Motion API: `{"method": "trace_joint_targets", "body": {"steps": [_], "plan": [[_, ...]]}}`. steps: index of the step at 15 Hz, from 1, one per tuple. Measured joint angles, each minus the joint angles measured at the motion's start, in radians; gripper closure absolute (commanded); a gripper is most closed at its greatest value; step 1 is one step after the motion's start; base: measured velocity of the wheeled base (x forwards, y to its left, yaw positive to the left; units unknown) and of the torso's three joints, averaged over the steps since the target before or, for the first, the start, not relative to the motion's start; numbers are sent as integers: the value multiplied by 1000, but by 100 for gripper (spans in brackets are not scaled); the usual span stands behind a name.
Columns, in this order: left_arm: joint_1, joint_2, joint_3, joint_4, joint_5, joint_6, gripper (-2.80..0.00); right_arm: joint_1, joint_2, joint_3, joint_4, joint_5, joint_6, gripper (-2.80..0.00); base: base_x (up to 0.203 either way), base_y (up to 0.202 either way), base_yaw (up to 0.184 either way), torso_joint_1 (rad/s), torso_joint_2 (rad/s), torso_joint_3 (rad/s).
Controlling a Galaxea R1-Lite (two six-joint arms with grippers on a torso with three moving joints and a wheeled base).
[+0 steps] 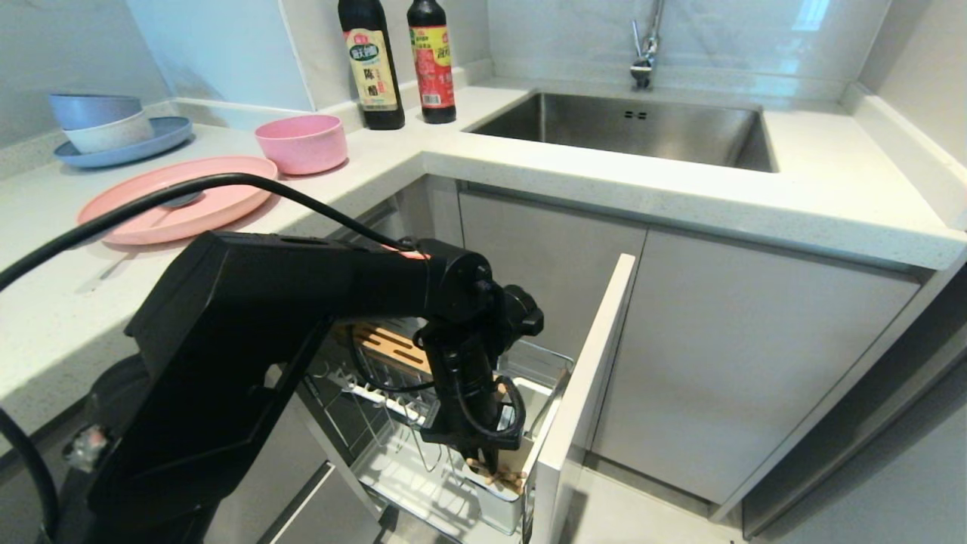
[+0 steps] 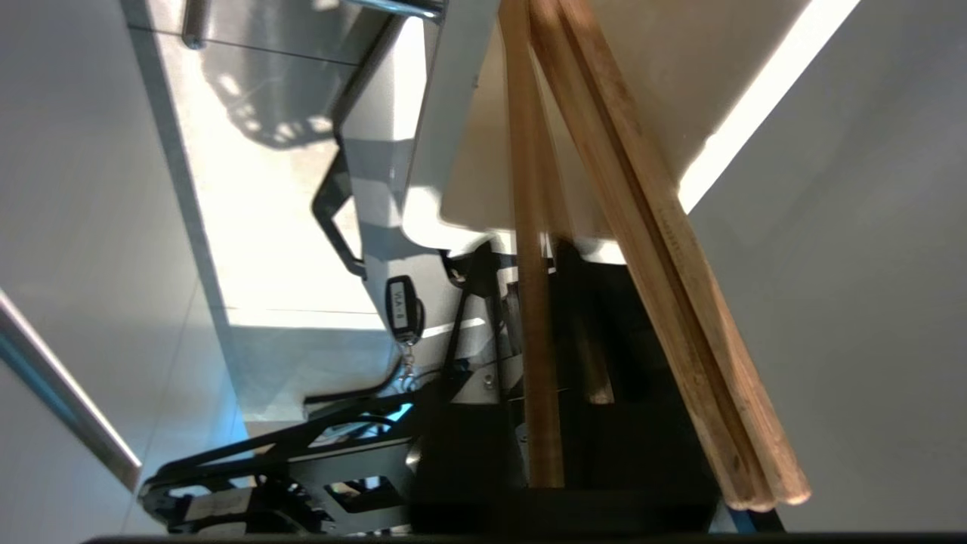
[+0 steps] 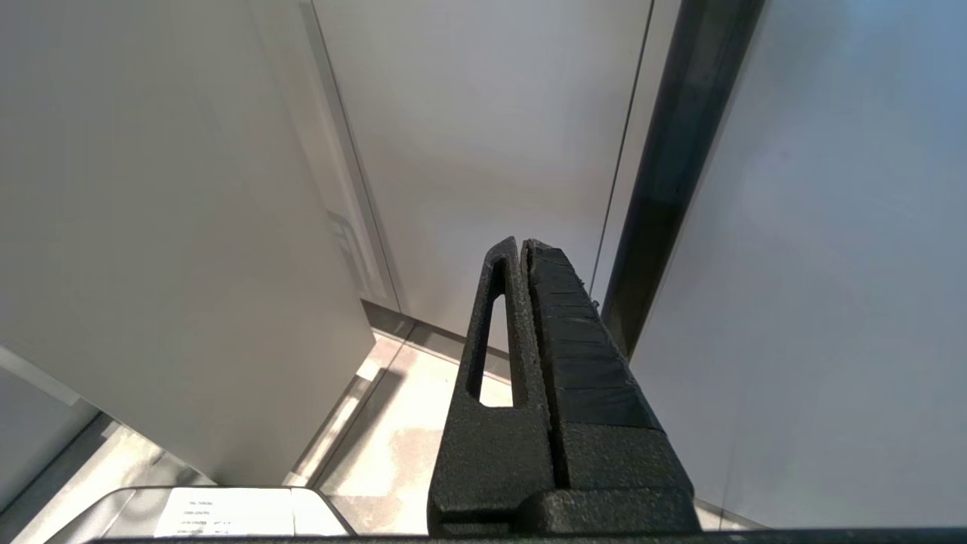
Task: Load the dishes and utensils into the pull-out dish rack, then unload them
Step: Pick up the chopsticks and place it in the cupboard, then pick up the spoon and place it in the cupboard
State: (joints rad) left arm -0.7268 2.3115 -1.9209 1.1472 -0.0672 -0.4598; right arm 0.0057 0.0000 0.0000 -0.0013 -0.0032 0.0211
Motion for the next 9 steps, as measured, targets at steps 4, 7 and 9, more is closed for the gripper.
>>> {"method": "trace_joint_targets", "body": {"steps": [4, 7, 9], "plan": [[-1, -19, 0, 4, 3, -4, -280, 0, 0, 0, 0, 0, 0, 0, 0, 0, 0, 0, 0, 0], [-2, -51, 0, 8, 5, -10, -280, 0, 0, 0, 0, 0, 0, 0, 0, 0, 0, 0, 0, 0], [-4, -84, 1, 8, 18, -17, 0, 0, 0, 0, 0, 0, 0, 0, 0, 0, 0, 0, 0, 0]]}}
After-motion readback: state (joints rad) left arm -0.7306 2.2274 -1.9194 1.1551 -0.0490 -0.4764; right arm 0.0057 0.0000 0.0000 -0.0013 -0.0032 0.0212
